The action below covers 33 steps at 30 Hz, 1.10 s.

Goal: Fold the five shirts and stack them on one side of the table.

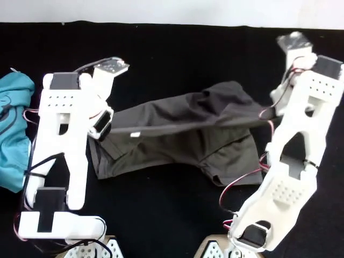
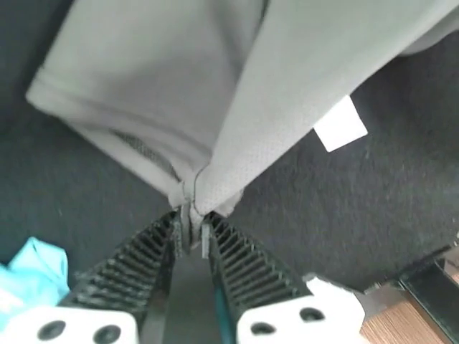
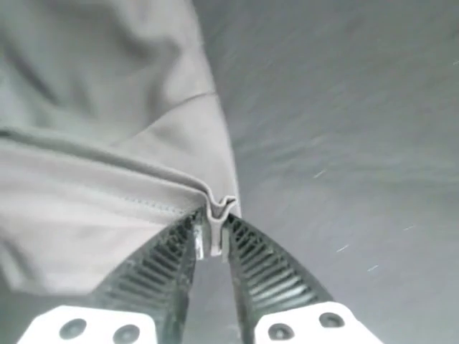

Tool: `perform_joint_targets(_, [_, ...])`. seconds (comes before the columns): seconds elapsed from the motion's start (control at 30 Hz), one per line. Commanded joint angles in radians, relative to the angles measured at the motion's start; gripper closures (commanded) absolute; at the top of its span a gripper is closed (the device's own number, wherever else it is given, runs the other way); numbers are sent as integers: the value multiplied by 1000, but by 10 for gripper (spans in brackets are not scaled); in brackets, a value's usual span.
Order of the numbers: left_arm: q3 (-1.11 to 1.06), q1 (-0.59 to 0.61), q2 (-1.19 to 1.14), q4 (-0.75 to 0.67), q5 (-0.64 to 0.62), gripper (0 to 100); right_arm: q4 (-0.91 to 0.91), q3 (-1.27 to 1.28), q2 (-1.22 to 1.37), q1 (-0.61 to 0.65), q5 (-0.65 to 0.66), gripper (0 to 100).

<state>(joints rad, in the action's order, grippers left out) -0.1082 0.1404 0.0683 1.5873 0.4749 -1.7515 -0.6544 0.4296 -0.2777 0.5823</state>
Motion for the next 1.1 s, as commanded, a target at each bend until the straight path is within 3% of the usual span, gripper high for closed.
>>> perform_joint_targets(0.0, [-7,-4,64,-3,25,992,68,166,-119,16,12,993])
perform_joint_targets(0.3, [-171,13,99,-17,281,992,217,591,-285,8,61,993])
perform_joint_targets(0.47, [-288,8,84,-158,256,992,329,843,-410,-2,124,993])
perform_joint_targets(0.63, [-317,7,82,-195,256,988,432,977,-496,-4,144,993])
perform_joint_targets(0.73, [-314,10,90,-190,255,921,437,981,-518,2,144,982])
perform_joint_targets(0.87, [-231,59,91,-130,259,800,378,966,-549,18,144,868])
perform_joint_targets(1.07, [84,151,77,-38,256,794,243,828,-673,73,138,829])
